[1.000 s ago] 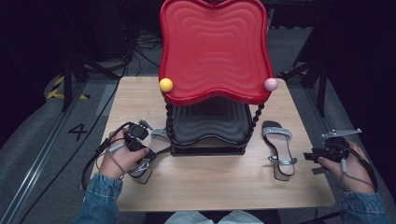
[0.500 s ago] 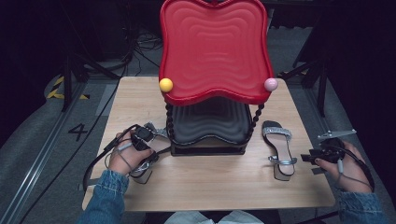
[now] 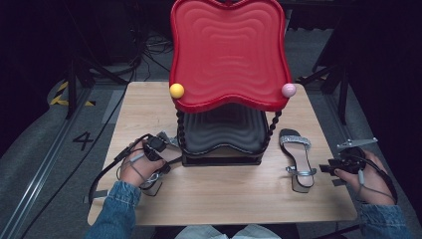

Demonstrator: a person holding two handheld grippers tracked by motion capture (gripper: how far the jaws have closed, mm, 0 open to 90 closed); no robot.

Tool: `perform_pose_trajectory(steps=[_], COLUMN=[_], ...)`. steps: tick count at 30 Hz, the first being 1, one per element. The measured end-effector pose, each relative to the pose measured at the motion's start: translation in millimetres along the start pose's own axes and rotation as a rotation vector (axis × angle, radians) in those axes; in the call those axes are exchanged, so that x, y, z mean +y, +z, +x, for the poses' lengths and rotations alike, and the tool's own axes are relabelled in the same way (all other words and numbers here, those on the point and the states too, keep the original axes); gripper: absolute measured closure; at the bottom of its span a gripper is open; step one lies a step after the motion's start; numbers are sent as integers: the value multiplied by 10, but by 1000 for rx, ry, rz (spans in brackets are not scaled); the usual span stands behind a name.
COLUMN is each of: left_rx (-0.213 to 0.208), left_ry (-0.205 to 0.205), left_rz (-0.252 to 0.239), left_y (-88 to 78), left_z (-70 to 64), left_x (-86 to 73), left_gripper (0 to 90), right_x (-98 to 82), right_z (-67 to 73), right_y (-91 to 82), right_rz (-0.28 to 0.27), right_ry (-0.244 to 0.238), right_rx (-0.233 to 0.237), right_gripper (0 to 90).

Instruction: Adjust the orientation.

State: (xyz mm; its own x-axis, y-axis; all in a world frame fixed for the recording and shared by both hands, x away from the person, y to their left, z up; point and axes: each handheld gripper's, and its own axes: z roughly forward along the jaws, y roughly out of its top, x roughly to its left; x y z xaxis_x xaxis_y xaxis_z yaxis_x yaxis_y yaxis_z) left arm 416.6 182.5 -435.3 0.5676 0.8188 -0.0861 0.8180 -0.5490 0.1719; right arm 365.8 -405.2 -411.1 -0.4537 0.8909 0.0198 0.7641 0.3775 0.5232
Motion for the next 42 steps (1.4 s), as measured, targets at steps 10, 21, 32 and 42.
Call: perform_pose_trajectory(steps=[10, 21, 32, 42], left_rx=[19, -1, 18, 69], left_ry=[-43, -101, -132, -164], left_rz=[-19, -48, -57, -79], left_y=[-21, -152, -317, -688], left_z=[10, 21, 40, 103], left_x=[-31, -69, -111, -145], left_gripper=[401, 423, 425, 425], right_x=[15, 27, 44, 75], right_z=[6, 8, 4, 7], right_y=[15, 13, 18, 26], right_rz=[-2, -2, -5, -8], right_ry=[-4, -5, -5, -9], right_rx=[1, 4, 3, 8], right_gripper=[526, 526, 525, 524])
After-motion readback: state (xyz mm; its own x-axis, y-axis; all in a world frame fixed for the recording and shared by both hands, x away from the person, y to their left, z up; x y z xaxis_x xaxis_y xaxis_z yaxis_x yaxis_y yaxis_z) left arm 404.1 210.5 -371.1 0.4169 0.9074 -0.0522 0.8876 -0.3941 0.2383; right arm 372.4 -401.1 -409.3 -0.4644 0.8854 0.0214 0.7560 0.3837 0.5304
